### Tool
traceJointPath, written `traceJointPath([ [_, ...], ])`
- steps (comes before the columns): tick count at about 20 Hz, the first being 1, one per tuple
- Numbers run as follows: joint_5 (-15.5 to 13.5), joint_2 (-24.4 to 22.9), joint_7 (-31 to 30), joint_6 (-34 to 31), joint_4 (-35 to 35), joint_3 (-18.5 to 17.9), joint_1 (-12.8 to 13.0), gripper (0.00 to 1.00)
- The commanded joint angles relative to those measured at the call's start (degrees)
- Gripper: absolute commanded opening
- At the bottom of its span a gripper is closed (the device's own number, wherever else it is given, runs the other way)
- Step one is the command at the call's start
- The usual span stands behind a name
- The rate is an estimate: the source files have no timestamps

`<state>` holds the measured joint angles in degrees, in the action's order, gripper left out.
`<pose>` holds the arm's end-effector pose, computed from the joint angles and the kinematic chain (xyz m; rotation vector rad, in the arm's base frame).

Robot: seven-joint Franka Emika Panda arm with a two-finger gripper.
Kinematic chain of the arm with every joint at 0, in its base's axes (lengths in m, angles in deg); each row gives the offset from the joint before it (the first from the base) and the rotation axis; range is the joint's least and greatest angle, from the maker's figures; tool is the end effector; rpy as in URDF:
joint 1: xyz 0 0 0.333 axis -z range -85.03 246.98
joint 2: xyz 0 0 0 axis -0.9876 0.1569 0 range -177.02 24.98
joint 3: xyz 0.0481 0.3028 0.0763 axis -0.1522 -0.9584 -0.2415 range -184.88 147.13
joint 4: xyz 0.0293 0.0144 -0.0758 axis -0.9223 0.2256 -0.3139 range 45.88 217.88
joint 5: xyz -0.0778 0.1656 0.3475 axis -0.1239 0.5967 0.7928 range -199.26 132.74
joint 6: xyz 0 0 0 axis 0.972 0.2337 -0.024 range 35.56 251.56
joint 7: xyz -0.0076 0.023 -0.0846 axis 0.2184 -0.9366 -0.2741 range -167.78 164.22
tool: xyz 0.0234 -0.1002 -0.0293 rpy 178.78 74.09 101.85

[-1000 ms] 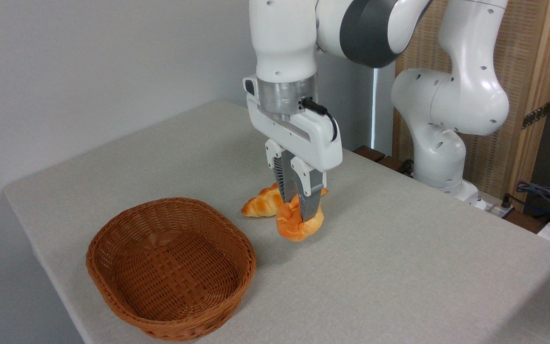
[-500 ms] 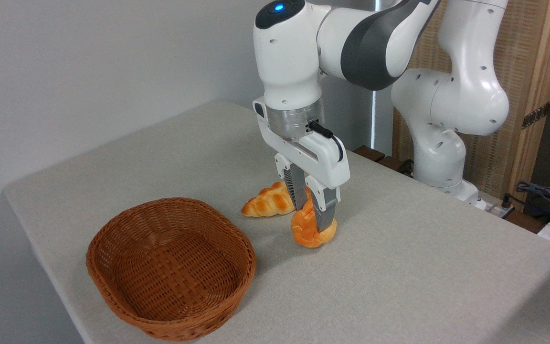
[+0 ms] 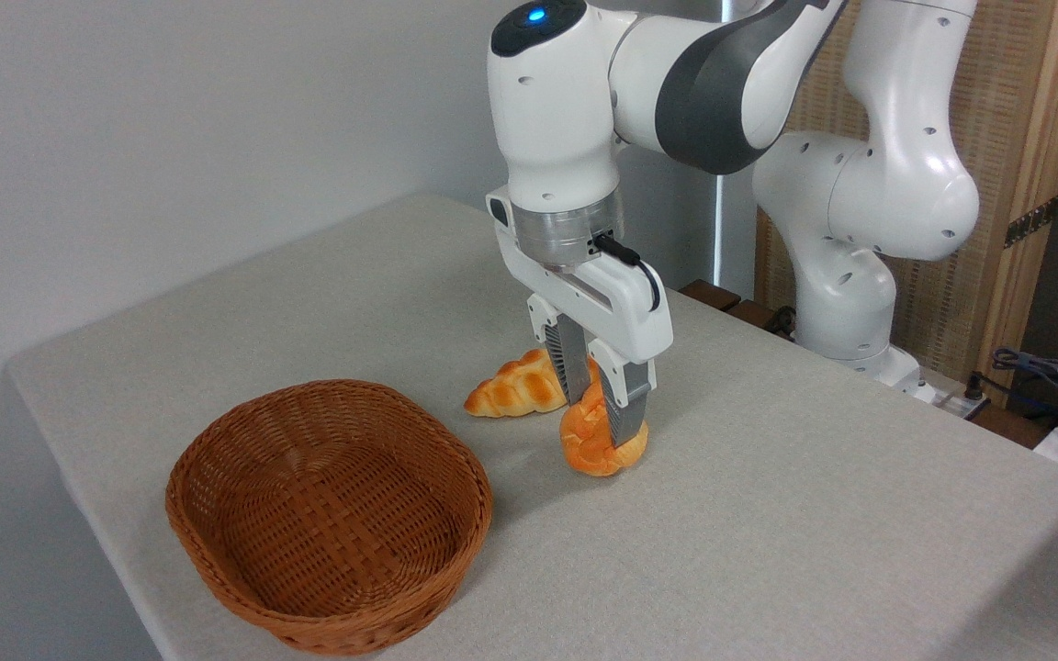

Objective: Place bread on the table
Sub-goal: 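Open the gripper to release the bun onto the table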

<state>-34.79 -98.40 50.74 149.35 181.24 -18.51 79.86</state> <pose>0.4156 0.0037 0.4427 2.7863 -1.3318 -0.0858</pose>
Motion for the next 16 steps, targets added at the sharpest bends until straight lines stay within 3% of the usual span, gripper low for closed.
traceJointPath([
  [1,-0.6,-0.1,1.0,0.4,-0.2,-0.2,0.2,1.00],
  [8,-0.6,0.0,0.8,0.2,-2.9,-0.3,0.2,1.00],
  [12,-1.1,2.5,0.1,-2.8,-10.2,-0.6,0.2,1.00],
  [16,-3.0,8.6,-4.7,-6.7,-22.7,0.7,0.3,1.00],
])
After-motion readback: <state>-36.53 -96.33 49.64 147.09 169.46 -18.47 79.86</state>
